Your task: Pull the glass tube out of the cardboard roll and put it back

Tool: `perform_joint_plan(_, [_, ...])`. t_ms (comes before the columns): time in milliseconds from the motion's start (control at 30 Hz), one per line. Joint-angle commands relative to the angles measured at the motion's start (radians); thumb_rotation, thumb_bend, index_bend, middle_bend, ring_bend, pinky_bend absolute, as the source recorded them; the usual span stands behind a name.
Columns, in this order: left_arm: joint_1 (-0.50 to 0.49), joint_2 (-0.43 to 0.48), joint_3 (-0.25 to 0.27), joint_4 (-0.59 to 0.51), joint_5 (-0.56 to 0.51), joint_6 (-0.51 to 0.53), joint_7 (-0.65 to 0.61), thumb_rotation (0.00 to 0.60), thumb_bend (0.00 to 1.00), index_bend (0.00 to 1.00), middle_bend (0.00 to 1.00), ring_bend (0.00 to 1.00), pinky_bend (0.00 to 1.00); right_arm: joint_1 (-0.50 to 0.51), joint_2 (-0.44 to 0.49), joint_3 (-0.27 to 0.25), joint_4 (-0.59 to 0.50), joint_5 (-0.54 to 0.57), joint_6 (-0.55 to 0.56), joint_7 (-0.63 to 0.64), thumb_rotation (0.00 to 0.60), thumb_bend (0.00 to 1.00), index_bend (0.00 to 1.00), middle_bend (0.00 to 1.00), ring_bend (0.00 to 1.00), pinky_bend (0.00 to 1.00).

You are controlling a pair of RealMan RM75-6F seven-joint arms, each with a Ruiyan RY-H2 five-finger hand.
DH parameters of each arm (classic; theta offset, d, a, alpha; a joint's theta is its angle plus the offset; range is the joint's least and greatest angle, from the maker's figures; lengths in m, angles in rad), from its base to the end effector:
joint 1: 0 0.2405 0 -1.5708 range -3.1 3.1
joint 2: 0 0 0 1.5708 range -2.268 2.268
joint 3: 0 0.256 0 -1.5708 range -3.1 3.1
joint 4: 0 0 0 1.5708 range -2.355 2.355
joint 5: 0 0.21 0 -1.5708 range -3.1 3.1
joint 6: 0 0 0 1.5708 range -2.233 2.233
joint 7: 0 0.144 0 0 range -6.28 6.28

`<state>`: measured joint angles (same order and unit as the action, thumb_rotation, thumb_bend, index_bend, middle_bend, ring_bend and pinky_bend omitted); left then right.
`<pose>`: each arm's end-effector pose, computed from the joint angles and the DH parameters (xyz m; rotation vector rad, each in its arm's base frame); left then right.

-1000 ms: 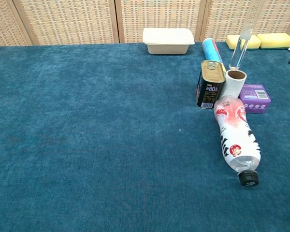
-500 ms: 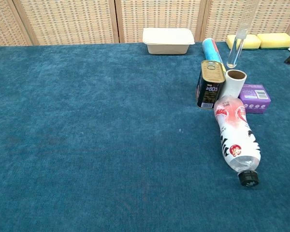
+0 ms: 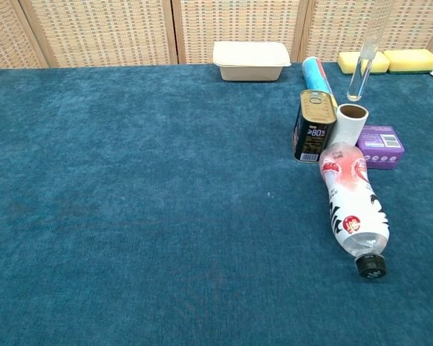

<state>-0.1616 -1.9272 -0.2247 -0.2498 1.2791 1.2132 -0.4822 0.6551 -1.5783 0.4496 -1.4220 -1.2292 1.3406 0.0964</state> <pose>-0.4587 0.2084 0.0623 -0.9591 -1.0219 -0.7215 -0.1332 -0.3802 0.0853 1.1685 -1.0015 1.6330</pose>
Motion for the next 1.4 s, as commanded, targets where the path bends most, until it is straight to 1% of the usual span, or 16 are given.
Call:
perform_joint_plan(33, [0.000, 0.000, 0.000, 0.000, 0.000, 0.000, 0.000, 0.002, 0.00, 0.01, 0.07, 0.00, 0.07, 0.002, -0.008, -0.004, 0.010, 0.003, -0.006, 0.008, 0.600, 0.39, 0.80, 1.00, 0.96, 0.86])
perform_joint_plan(400, [0.000, 0.000, 0.000, 0.000, 0.001, -0.001, 0.001, 0.001, 0.00, 0.01, 0.07, 0.00, 0.07, 0.012, -0.044, -0.021, 0.080, -0.013, -0.018, 0.052, 0.600, 0.39, 0.80, 1.00, 0.96, 0.86])
perform_joint_plan(733, [0.000, -0.001, -0.001, 0.002, 0.001, 0.000, 0.007, 0.001, 0.00, 0.01, 0.07, 0.00, 0.07, 0.023, -0.056, -0.025, 0.130, -0.046, -0.009, 0.081, 0.600, 0.39, 0.80, 1.00, 0.96, 0.86])
perform_joint_plan(1033, [0.000, -0.002, -0.001, 0.003, 0.000, 0.001, 0.012, 0.000, 0.00, 0.01, 0.07, 0.00, 0.07, 0.028, -0.057, -0.034, 0.198, -0.071, -0.010, 0.127, 0.600, 0.39, 0.80, 1.00, 0.96, 0.86])
perform_joint_plan(1400, [0.000, -0.003, -0.002, 0.002, 0.000, 0.001, 0.014, 0.001, 0.00, 0.01, 0.07, 0.00, 0.07, 0.019, -0.048, -0.038, 0.214, -0.072, -0.008, 0.151, 0.600, 0.39, 0.80, 1.00, 0.95, 0.86])
